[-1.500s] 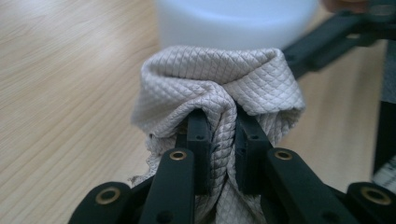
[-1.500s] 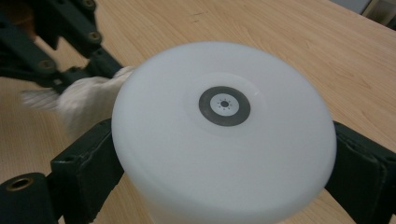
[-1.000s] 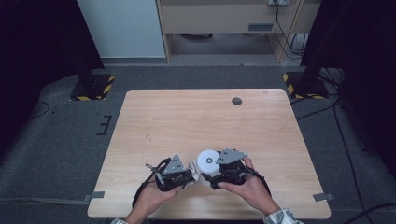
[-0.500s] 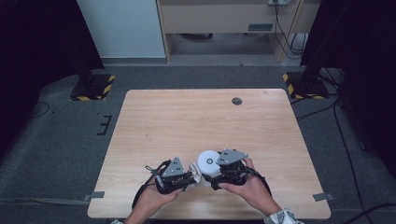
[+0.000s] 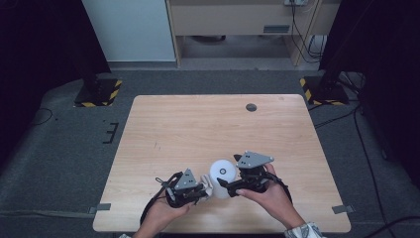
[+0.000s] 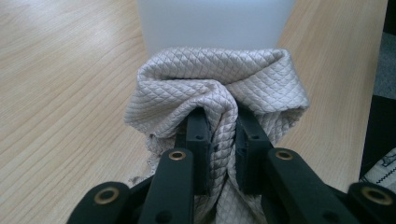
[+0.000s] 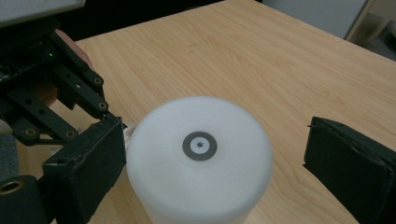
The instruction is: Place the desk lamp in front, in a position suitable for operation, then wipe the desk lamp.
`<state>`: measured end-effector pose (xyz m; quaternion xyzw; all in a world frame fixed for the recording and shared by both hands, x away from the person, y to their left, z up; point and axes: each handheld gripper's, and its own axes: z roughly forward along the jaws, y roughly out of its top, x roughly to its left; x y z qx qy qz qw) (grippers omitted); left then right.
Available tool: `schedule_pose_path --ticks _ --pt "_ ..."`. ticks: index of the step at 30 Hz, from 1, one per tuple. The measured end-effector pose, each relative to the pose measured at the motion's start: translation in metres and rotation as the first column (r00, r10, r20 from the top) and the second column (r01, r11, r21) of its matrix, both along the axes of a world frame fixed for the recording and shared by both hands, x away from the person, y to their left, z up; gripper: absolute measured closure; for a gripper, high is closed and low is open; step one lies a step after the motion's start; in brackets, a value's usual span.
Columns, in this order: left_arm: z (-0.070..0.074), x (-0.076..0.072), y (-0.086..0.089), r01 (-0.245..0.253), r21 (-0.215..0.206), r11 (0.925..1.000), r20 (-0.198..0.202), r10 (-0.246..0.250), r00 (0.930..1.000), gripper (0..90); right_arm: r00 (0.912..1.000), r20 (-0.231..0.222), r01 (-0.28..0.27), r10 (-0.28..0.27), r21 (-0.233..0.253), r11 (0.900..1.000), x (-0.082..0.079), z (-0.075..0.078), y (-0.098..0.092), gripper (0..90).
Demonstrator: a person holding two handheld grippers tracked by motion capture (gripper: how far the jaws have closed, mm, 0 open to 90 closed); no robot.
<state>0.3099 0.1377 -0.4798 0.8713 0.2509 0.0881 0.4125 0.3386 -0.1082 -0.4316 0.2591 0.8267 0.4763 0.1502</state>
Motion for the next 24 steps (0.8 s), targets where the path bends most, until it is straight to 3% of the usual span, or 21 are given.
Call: schedule_pose_path --ticks 7,11,17,21,24 --pt "0.0 0.0 0.002 -0.002 -0.008 1.0 0.0 0.002 1.0 77.3 0.9999 -0.014 0.006 -0.007 -0.03 1.0 0.01 -0.002 -0.001 18.6" --pt "0.003 -0.002 0.001 0.002 -0.019 0.9998 0.003 -0.002 1.0 77.3 0.9995 -0.029 0.009 -0.01 -0.024 1.0 0.013 -0.002 0.001 20.6" --pt "0.02 -0.007 0.002 -0.004 -0.111 0.9938 0.034 0.008 0.9994 77.2 0.9982 -0.056 -0.023 0.024 0.004 1.0 0.013 -0.004 0.006 22.9" --pt "0.014 -0.005 -0.002 -0.008 -0.089 0.996 0.02 0.009 0.9998 77.2 0.9983 -0.051 -0.028 0.028 0.005 1.0 0.013 -0.004 0.008 22.8" --pt "0.003 -0.002 -0.005 -0.004 -0.035 0.9994 -0.009 0.003 1.0 77.2 0.9981 -0.054 -0.028 0.029 0.011 1.0 0.013 -0.005 0.008 22.8"
